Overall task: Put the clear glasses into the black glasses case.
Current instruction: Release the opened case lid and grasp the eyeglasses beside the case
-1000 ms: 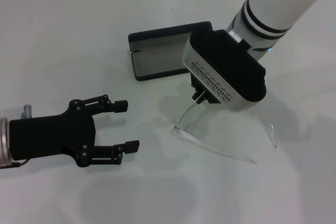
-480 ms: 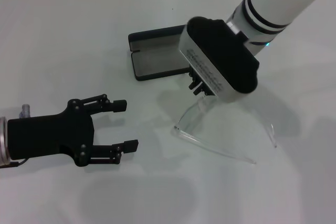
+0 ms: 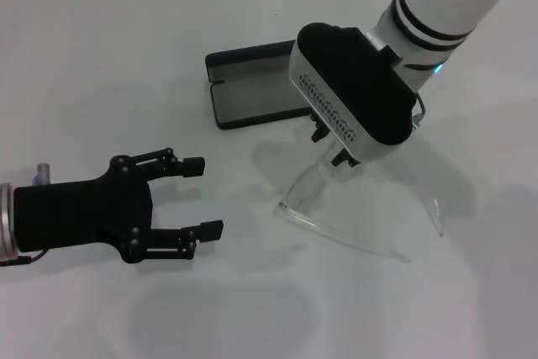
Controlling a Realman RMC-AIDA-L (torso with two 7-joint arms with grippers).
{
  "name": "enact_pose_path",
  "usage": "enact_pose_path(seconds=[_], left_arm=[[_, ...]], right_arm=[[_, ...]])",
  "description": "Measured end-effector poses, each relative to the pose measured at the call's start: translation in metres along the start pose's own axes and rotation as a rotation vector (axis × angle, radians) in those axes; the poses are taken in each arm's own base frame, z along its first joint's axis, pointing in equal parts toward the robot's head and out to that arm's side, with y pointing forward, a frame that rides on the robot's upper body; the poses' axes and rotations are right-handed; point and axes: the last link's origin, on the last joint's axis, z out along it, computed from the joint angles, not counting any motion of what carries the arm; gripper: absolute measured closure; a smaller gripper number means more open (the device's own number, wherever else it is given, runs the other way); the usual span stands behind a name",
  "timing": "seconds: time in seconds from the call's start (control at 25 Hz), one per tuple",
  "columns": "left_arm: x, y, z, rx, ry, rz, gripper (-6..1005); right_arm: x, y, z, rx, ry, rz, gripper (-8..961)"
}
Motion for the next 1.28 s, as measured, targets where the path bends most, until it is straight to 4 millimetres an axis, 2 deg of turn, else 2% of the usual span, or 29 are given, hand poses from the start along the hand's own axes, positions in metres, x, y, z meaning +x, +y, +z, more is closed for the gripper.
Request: enact_pose_path(seconds=[0.16,0.76,1.16,1.28], left_arm=[[0.000,0.000,0.000,0.000,0.000,0.000,202],[-0.001,0.001,-0.001,0.001,0.000,-0.004,214],[-0.001,0.001,-0.001,-0.001,0.000,-0.004,222],[-0.001,0.001,-0.001,-0.001,0.000,-0.004,225]], right_arm=[[-0.002,-0.001,0.001,0.017,-0.011,-0.002,597],[-0.009,0.009,0.027,0.046,-0.009,-0.052,602],[-0.011,0.013,0.029,0.035,-0.015,-0.061,605],[-0.013,0.013,0.029,0.038,-0.021,-0.062,649]])
